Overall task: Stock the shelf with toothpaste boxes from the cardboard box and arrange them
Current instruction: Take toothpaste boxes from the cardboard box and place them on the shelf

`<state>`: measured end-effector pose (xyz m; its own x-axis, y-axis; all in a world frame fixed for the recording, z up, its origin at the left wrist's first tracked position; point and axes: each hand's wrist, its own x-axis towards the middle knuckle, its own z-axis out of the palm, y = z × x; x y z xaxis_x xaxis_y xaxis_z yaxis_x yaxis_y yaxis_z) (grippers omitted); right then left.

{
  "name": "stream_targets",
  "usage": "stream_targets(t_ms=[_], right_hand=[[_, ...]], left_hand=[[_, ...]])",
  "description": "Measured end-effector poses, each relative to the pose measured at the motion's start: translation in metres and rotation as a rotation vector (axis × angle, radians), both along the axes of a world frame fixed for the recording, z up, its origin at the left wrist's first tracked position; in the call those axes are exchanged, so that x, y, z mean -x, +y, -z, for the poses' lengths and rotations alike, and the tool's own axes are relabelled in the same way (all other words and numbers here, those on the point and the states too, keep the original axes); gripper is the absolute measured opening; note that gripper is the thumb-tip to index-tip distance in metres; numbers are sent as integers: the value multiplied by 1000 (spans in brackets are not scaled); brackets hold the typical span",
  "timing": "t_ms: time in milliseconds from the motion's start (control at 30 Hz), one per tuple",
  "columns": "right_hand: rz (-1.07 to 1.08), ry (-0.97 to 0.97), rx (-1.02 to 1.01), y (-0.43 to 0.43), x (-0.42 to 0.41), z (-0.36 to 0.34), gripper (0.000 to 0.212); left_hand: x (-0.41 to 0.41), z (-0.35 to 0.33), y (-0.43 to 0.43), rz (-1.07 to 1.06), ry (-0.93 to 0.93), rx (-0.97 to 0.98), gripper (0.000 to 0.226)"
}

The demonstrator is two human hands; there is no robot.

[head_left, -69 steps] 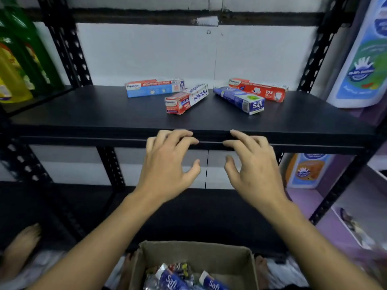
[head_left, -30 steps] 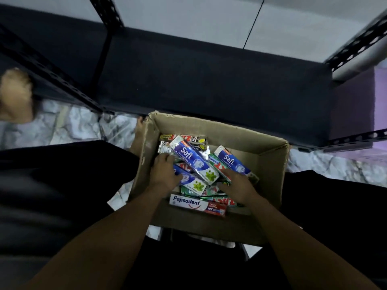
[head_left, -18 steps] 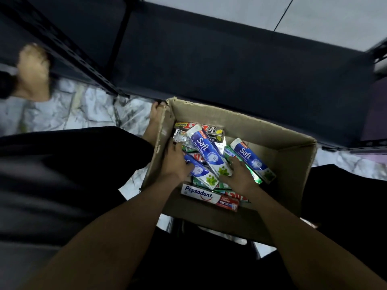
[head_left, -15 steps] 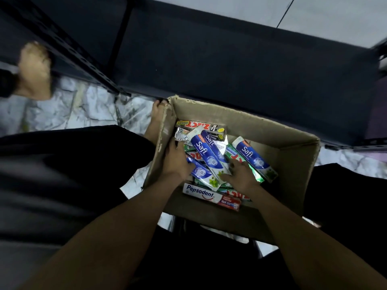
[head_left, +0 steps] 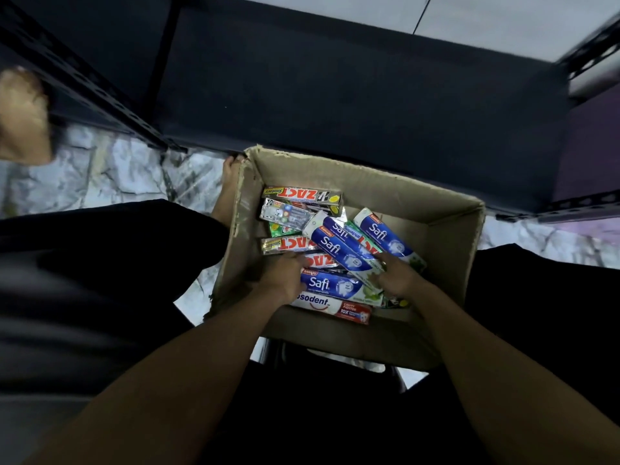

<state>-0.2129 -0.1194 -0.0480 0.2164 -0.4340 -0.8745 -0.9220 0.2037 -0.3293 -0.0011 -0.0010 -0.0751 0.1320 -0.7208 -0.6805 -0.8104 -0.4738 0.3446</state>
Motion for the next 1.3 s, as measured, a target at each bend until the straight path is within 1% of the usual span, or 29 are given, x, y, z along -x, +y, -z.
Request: stream_targets(t_ms=[100,200,300,367,533,633,733,800,867,933,1000,1033,1133,1200,1300], right_hand=[[42,-7,-10,4,9,-1,54],[42,-10,-25,7,15,-3,64],[-52,-27,22,9,19,-8,71],[-83,-56,45,11,21,-9,70],[-89,-73,36,7,25,-13,64],[-94,-60,59,6,24,-18,62],[-139,-35,157,6,20,-26,60],[-172,-20,244,4,19,-37,58],[-177,-47,288,2,20,-46,54],[-178,-103,311,1,21,-59,51],[-204,-162,336,2,22,-71,54],[-213,-189,354,2,22,-78,56],[-198,-281,405,-3,25,-101,57],[-174,-341,430,-9,28,-123,55],[-179,-421,486,-15,28,-168,49]], left_hand=[[-3,4,6,31,-66,-8,60],[-3,6,5,-2,-1,-62,61],[0,5,1,-4,20,-83,60],[-2,5,1,-5,23,-93,61],[-8,1,-1,74,44,-107,67],[-10,-2,0,110,105,-134,60],[-12,-10,-1,5,196,-126,50],[-9,-23,-5,-105,291,-118,43],[-7,-34,-10,-139,334,-85,42],[-7,-48,-14,-104,337,-17,46],[-10,-65,-18,-39,342,28,56],[-13,-74,-19,-15,341,27,54],[-23,-105,-26,38,306,39,40],[-31,-130,-31,98,263,75,38],[-44,-173,-37,135,258,127,36]])
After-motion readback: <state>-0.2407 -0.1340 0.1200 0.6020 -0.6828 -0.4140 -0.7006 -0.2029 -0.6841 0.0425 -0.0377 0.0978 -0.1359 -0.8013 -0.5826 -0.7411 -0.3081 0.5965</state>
